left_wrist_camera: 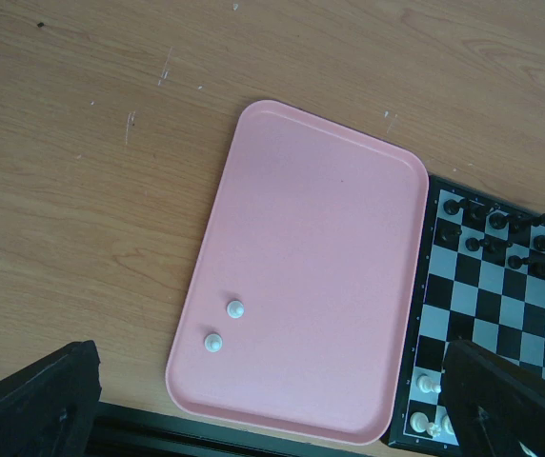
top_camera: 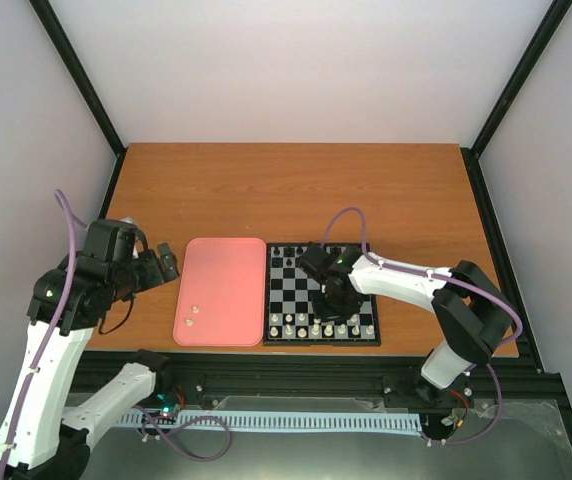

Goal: Set up the chess pieces on the board
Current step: Place the chess piece on the chessboard, then pick up the chess piece from the storage box.

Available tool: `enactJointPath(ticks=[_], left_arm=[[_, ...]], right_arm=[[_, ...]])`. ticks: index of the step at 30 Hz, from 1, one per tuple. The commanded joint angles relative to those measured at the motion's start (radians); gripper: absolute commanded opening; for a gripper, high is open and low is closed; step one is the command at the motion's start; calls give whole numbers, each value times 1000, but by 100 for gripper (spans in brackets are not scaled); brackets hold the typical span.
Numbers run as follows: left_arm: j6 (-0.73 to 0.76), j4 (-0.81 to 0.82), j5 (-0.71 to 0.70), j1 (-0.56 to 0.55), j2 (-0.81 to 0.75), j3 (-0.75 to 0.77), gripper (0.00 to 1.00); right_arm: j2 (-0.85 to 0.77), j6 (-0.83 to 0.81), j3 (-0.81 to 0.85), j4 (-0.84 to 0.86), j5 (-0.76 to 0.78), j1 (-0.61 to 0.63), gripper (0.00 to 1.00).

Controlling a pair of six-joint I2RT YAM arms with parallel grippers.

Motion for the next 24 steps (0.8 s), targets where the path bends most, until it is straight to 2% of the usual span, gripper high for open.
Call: enactJointPath(ticks=[1,16,24], left_arm=[[-3,13,-11,0,-5,5,100],[5,27,-6,0,5,17,100],[20,12,-33,1,12,-13,100]], right_arm=[[-2,-4,21,-22,28,5,29],[-19,3,148,-102,118,2,36],[59,-58,282,-118,43,-1,36]])
